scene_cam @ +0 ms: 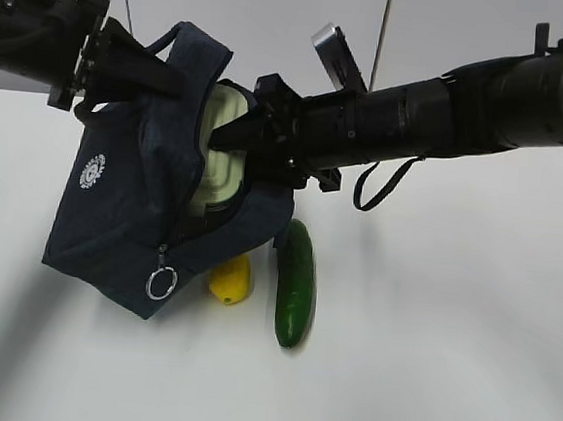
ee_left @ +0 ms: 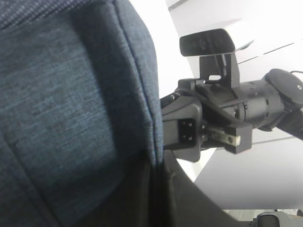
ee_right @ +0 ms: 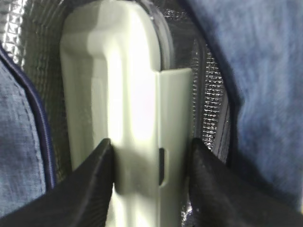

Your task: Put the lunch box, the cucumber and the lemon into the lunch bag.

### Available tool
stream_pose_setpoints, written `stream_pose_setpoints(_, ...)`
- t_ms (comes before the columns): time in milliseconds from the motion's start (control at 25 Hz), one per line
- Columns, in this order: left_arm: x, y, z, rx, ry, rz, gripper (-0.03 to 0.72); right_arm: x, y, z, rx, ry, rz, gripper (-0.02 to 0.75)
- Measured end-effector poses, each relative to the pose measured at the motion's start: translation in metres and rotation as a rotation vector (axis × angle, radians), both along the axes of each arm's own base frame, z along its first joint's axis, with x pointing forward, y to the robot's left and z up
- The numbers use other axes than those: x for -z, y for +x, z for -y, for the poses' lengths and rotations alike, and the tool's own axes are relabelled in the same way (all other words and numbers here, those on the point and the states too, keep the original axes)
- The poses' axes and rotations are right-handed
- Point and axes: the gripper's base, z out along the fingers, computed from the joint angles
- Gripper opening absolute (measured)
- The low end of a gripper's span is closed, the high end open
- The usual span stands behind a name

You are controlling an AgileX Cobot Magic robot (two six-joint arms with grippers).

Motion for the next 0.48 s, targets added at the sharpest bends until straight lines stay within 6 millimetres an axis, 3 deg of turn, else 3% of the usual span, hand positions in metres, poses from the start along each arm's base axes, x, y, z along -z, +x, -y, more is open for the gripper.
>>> stream_pose_setpoints(160,0.004,0.001,0.001,0.008,-0.008,-0.013,-0.006,0.011,-0.002,-0.010,-0.018,0.000,-0.025,0.344)
stream_pose_setpoints(480,0.011,0.004,0.001,0.013,-0.003,-0.025,-0.006,0.020,0.001,-0.010,0.004,-0.015,-0.041,0.344)
